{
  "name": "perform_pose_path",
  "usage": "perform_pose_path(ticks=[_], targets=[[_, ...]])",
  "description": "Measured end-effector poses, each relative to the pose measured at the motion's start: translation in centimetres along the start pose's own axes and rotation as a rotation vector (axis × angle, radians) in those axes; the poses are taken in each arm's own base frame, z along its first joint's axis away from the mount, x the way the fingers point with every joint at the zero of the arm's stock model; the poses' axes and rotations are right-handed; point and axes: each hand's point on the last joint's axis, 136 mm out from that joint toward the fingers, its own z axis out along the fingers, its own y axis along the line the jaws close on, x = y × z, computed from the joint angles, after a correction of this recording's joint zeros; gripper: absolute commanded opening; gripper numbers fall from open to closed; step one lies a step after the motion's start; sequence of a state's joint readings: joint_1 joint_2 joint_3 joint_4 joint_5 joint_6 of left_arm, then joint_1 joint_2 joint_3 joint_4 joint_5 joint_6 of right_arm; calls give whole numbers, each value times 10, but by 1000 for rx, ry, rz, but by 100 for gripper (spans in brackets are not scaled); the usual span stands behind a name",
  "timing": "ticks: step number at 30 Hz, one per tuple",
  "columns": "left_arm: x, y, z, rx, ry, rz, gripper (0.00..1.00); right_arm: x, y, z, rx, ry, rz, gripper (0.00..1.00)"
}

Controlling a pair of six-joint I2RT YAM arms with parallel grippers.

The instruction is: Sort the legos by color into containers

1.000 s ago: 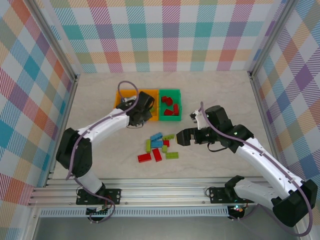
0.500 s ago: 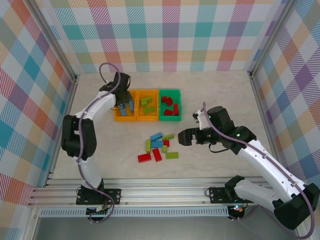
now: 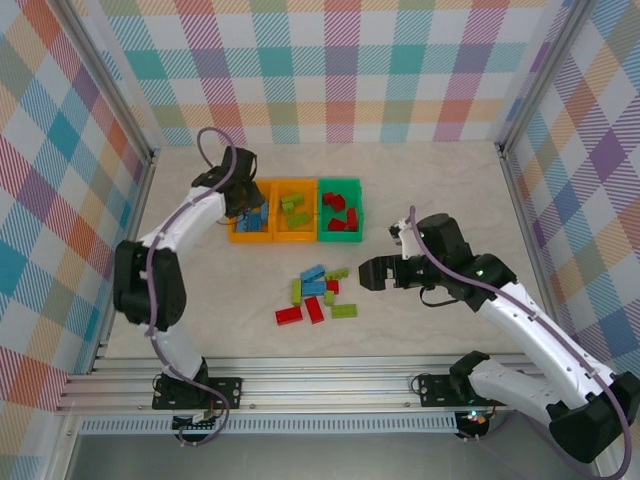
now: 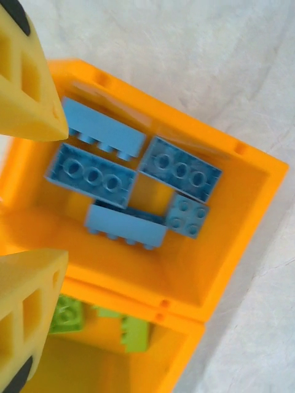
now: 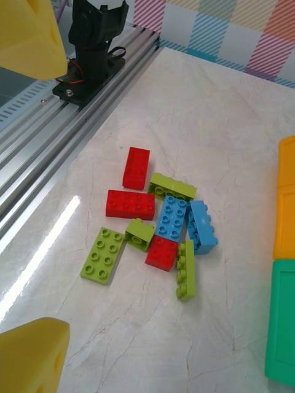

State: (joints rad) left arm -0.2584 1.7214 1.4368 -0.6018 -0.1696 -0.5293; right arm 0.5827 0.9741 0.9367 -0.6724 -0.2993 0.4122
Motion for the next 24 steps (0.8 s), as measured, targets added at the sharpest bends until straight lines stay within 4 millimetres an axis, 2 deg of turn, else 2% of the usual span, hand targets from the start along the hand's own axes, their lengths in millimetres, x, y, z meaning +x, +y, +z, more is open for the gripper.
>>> perform_pose_path(ticks=[3,6,8,10,12,13,15,18,19,21,23,24], targets=[[4,-5,-62,133,-46,34,55,0,-4,8,11,22,25,100],[11,-26,-147,350,-150,170,63,2,-10,23,29,60,60,99],[26,-37,-204,504,-221,316,67,6,-16,38,55,99,77,98],[47,-42,-239,622,-255,474,76,12,-24,53,94,140,91,98],[81,-38,-260,720,-282,693,82,18,-37,70,166,187,141,98],[98,-35,-262,749,-291,794,83,20,-43,77,200,205,170,97],[145,-24,-254,809,-284,1040,84,20,-54,93,270,233,258,94],[217,2,-228,902,-241,1393,89,17,-66,112,350,239,393,93],[233,10,-220,925,-229,1464,90,17,-68,117,373,238,432,92],[255,19,-206,966,-212,1566,92,16,-71,129,418,239,506,91],[265,20,-199,995,-202,1629,99,12,-72,140,452,241,570,90],[267,20,-196,1007,-199,1659,100,8,-71,147,462,240,597,89]])
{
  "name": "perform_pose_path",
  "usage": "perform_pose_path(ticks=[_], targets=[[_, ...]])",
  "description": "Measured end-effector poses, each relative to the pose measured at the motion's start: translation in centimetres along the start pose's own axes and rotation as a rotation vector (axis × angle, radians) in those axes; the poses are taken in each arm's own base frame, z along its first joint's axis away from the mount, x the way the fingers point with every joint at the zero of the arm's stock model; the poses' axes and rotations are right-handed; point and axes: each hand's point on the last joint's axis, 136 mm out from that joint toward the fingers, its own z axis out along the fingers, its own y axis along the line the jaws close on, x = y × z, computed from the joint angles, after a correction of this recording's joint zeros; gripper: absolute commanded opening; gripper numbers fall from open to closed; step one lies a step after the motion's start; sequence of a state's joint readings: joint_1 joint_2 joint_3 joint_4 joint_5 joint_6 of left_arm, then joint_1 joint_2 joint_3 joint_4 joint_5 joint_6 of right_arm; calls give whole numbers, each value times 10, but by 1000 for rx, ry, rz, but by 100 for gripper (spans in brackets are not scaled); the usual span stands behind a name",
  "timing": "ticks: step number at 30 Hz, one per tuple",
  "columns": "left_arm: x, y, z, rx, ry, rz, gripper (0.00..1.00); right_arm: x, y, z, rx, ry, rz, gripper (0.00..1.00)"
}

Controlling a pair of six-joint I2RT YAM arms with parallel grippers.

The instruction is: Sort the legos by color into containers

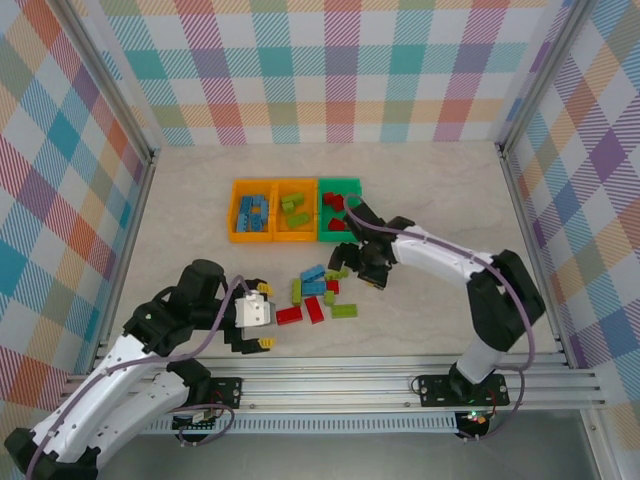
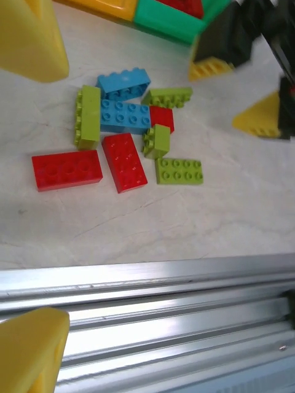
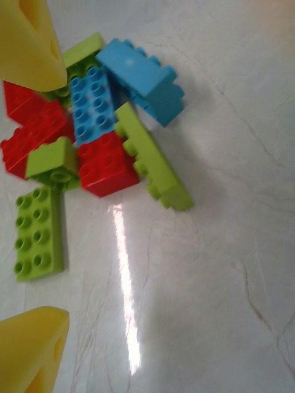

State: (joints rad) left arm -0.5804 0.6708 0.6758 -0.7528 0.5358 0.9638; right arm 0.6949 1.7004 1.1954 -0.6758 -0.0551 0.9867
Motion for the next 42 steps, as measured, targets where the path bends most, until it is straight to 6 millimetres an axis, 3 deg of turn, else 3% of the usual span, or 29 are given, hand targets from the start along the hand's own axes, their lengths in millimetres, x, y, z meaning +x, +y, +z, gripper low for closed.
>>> perform_pose_path(ticks=[3,7,10,16,24,27,31,35,39,42], targets=[[3,1,6,22,10,50,100,-7,13,12,12,10,56,84],[4,-2,12,33,-14,99,100,-13,20,28,26,25,134,69],[3,-5,13,34,-37,121,100,-11,14,40,58,40,182,62],[-1,-3,15,30,-66,140,100,-10,8,50,85,47,223,39],[-2,-3,16,34,-70,144,100,-15,2,55,78,5,237,27],[-3,-2,15,24,-78,153,100,-18,-5,48,53,-30,248,14],[-3,-2,16,20,-79,156,100,-23,-27,37,43,-72,278,14],[-2,-2,16,16,-80,157,100,-42,-37,15,23,-154,305,13],[-5,1,14,-6,-93,168,100,-64,-26,-21,-64,-268,247,13],[-8,5,12,-39,-107,173,100,-72,8,-52,-204,-350,73,14]])
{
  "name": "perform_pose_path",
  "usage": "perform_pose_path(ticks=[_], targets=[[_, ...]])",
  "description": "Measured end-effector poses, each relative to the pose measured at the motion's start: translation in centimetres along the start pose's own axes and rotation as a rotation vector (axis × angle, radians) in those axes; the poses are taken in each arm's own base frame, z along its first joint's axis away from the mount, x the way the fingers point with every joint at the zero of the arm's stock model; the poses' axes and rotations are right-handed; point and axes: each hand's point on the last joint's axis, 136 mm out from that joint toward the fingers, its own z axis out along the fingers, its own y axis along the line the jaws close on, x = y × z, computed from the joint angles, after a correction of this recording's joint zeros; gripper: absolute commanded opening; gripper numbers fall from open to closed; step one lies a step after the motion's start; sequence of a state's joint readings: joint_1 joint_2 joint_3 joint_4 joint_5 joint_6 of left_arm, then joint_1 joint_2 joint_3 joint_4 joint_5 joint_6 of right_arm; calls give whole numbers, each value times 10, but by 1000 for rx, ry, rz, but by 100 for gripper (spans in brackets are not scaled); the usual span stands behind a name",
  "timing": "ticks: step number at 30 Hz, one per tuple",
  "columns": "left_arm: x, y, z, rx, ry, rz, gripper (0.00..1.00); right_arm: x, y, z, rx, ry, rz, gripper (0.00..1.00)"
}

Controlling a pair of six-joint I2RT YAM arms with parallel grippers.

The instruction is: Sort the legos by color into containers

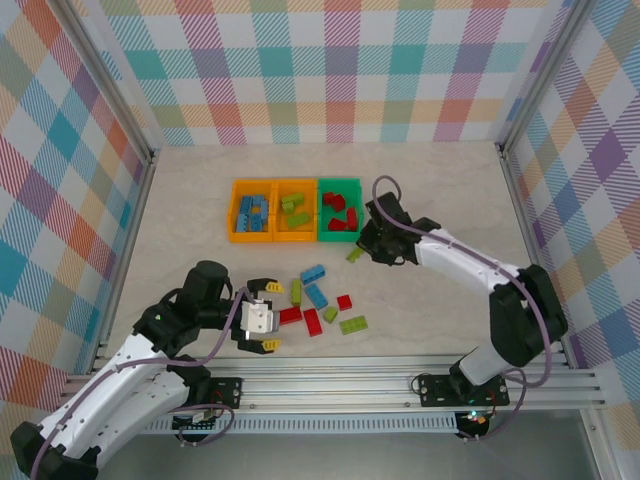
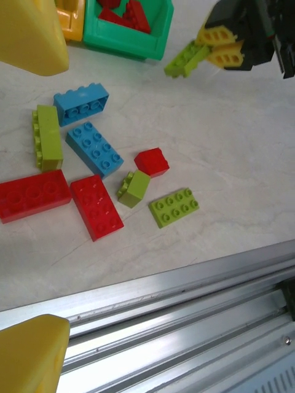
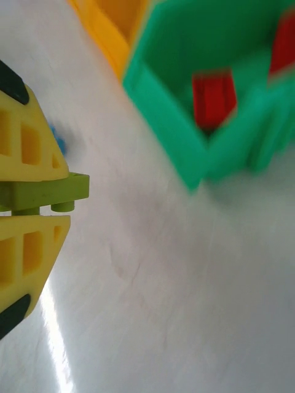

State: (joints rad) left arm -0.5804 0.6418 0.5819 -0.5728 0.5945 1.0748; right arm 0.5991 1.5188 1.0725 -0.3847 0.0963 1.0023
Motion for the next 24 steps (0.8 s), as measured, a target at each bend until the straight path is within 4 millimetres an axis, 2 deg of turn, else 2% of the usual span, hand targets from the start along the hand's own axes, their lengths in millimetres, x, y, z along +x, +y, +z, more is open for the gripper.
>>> perform_pose_path(ticks=[3,5,7,9,13,16,18,21,24], targets=[[0,4,0,-25,0,-20,100,-1,47,-13,-129,-42,-229,11],[0,11,-1,-55,1,-37,100,-4,87,-15,-194,-70,-381,11],[0,18,-1,-86,6,-59,100,-11,125,-10,-244,-108,-496,10],[1,27,-2,-130,14,-93,100,-21,150,2,-265,-147,-579,10],[2,47,-3,-223,21,-176,100,-34,170,42,-242,-171,-682,12],[4,56,-2,-256,21,-234,100,-38,180,75,-210,-159,-726,19],[7,58,1,-258,28,-270,100,-41,184,92,-193,-148,-746,29],[15,59,7,-250,52,-338,100,-46,191,104,-174,-139,-760,35],[22,63,10,-266,78,-417,100,-54,198,98,-162,-146,-768,39]])
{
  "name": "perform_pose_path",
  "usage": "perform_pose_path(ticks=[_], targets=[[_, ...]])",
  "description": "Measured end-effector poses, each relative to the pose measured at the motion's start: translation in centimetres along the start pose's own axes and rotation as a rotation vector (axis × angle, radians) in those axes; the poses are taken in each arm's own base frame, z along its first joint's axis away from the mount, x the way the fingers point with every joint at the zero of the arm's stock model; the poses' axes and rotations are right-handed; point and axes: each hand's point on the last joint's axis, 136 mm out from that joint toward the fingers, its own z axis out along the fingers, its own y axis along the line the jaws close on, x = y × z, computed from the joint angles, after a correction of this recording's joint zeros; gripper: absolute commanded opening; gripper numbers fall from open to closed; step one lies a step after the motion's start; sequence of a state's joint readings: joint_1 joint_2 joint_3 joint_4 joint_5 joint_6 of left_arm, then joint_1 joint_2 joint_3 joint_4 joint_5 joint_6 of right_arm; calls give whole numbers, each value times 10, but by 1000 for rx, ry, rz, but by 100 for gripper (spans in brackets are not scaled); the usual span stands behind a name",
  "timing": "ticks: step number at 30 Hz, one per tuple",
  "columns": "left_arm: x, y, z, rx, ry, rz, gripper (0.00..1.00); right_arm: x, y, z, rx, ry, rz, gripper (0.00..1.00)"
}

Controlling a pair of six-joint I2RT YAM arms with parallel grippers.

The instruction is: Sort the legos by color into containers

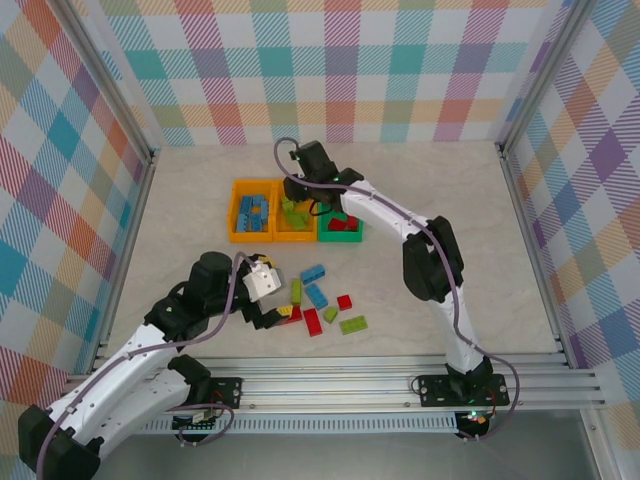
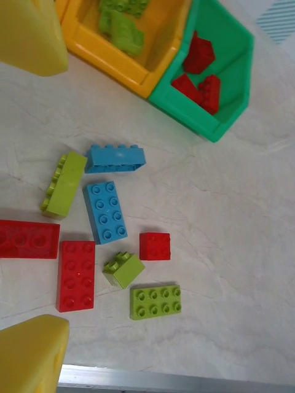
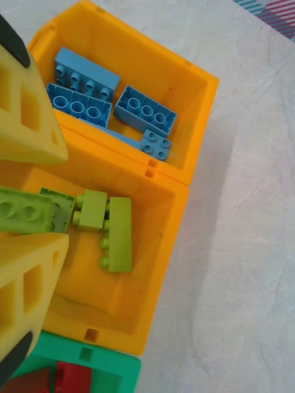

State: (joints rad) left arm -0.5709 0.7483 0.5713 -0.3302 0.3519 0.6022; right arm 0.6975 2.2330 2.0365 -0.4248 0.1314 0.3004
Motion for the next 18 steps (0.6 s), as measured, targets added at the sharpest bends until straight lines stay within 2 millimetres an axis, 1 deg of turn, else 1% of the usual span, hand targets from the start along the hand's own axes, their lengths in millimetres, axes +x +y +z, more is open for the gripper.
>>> perform_pose_path(ticks=[2,4,5,7,10,12,13,15,16,17,18], targets=[[0,5,3,-12,25,-55,100,-8,-2,-7,7,-12,-1,39],[-6,14,5,-28,44,-107,100,-10,-4,-16,15,-9,-7,39],[-10,19,6,-36,58,-140,100,-8,-7,-22,22,-3,-15,40],[-21,29,6,-57,72,-208,99,3,-14,-41,35,21,-34,42],[-36,47,8,-108,96,-372,97,26,-22,-87,27,66,-91,50],[-41,58,12,-141,113,-513,97,38,-23,-132,-3,75,-126,56],[-40,60,15,-152,127,-573,97,42,-22,-151,-23,73,-134,59],[-29,64,28,-183,184,-730,95,54,-15,-197,-99,52,-141,67],[-19,64,35,-199,222,-796,94,62,-11,-214,-138,50,-134,73],[-7,63,43,-219,267,-856,91,75,-6,-234,-192,49,-123,79],[7,61,52,-244,319,-916,88,89,-1,-248,-246,52,-111,84]])
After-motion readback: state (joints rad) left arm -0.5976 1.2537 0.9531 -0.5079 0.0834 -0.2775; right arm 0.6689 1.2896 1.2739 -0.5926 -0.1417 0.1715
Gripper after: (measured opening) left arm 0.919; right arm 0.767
